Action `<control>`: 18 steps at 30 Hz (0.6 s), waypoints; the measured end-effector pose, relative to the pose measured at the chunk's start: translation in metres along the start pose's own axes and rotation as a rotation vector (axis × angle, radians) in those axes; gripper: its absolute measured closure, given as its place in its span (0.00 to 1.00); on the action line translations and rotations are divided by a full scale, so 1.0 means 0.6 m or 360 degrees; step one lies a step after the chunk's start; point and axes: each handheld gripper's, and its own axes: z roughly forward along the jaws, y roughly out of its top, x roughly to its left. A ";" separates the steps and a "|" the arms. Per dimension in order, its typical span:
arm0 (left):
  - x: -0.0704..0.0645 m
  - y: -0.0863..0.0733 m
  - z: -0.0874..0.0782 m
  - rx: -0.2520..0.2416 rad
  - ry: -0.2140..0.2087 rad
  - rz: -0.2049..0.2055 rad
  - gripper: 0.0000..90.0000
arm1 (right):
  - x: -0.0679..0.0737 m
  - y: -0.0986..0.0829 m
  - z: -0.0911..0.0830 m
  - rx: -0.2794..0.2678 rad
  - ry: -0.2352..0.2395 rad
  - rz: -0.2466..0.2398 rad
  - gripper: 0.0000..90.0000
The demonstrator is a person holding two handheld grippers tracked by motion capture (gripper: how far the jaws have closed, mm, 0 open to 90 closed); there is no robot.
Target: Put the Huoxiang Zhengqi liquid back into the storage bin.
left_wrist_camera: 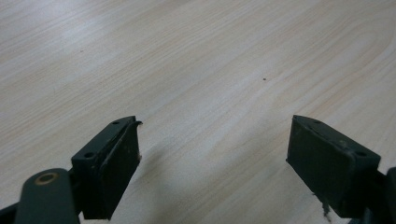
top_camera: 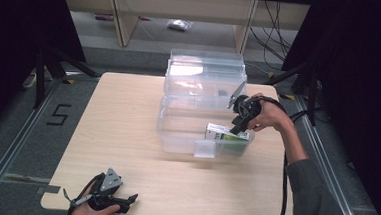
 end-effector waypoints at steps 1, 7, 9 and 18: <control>0.000 0.000 0.000 -0.0001 0.0004 -0.0002 0.18 | 0.005 0.000 -0.001 -0.0012 0.0006 0.0050 0.62; 0.001 0.000 0.000 0.0006 -0.0004 0.0000 0.18 | 0.005 -0.002 -0.010 -0.0043 -0.0021 0.0036 0.59; 0.001 0.000 0.000 0.0008 -0.0004 -0.0009 0.18 | 0.009 -0.001 -0.015 -0.0073 -0.0018 0.0074 0.56; 0.001 0.000 -0.001 0.0007 -0.0007 0.0002 0.18 | 0.014 -0.004 -0.025 -0.0084 -0.0029 0.0118 0.54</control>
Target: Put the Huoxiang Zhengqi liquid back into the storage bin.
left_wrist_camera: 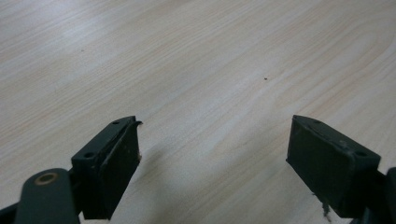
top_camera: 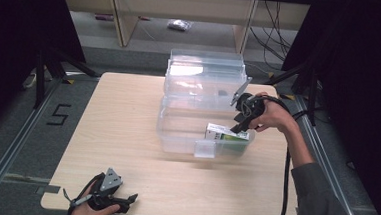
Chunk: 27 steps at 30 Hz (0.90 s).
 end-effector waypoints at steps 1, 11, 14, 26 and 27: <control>0.000 0.000 0.000 0.0000 0.0000 0.0000 0.18 | 0.000 0.000 0.000 0.0000 0.0000 0.0000 0.54; 0.000 0.000 0.001 -0.0001 0.0006 -0.0004 0.18 | 0.022 -0.002 -0.023 -0.0040 -0.0055 0.0070 0.46; 0.000 0.000 0.001 -0.0001 0.0002 -0.0011 0.18 | 0.027 -0.003 -0.026 -0.0067 -0.0077 0.0107 0.43; 0.001 0.000 0.000 0.0003 0.0002 -0.0002 0.18 | 0.047 -0.009 -0.026 -0.0175 -0.0076 0.0202 0.37; 0.001 0.000 0.000 0.0003 0.0002 -0.0002 0.18 | 0.047 -0.009 -0.026 -0.0175 -0.0076 0.0202 0.37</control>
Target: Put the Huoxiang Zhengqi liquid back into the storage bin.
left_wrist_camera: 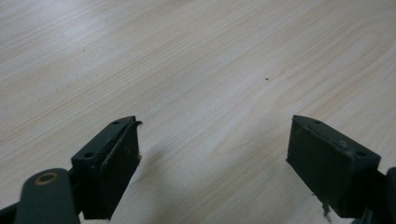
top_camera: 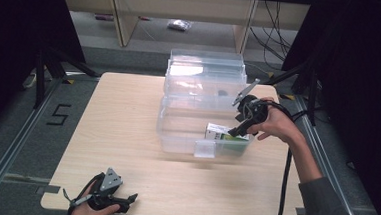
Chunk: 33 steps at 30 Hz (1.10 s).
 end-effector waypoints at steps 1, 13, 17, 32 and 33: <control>-0.002 -0.001 0.001 -0.0013 0.0002 -0.0018 0.18 | 0.004 -0.001 0.000 -0.0005 -0.0012 0.0013 0.35; 0.000 0.000 0.000 0.0000 -0.0001 -0.0005 0.18 | 0.024 -0.014 0.005 -0.0117 -0.0032 0.0082 0.30; -0.001 0.000 0.001 0.0000 0.0001 -0.0006 0.18 | 0.037 -0.021 0.010 -0.0153 -0.0039 0.0100 0.29; -0.001 0.000 0.001 0.0001 -0.0001 -0.0007 0.18 | 0.065 -0.040 0.018 -0.0233 -0.0044 0.0174 0.26; -0.001 0.000 0.001 0.0000 -0.0001 -0.0010 0.18 | 0.066 -0.044 0.022 -0.0271 -0.0049 0.0133 0.26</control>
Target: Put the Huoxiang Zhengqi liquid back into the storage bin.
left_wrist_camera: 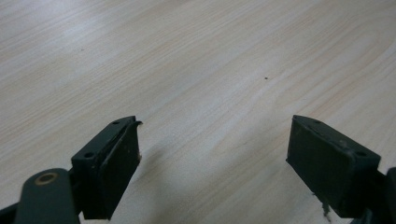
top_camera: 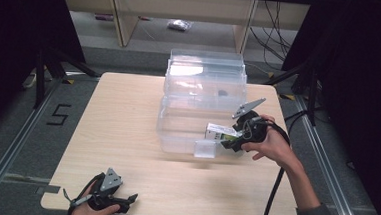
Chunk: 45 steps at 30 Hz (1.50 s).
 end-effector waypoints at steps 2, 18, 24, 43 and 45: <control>-0.001 0.000 0.001 -0.0012 0.0003 -0.0007 0.18 | 0.003 -0.002 0.001 0.0005 0.0008 0.0025 0.26; -0.001 0.000 0.001 -0.0011 0.0005 -0.0008 0.18 | 0.040 -0.029 0.006 -0.0058 0.0006 -0.0016 0.25; -0.002 0.000 0.002 -0.0021 0.0008 -0.0011 0.18 | 0.058 -0.042 0.011 -0.0083 0.0011 -0.0015 0.25; -0.001 0.000 0.001 -0.0011 0.0007 -0.0005 0.18 | 0.103 -0.076 0.036 -0.0146 0.0076 -0.0081 0.25; -0.002 0.000 0.001 -0.0018 0.0015 -0.0005 0.18 | 0.110 -0.083 0.038 -0.0158 0.0078 -0.0033 0.25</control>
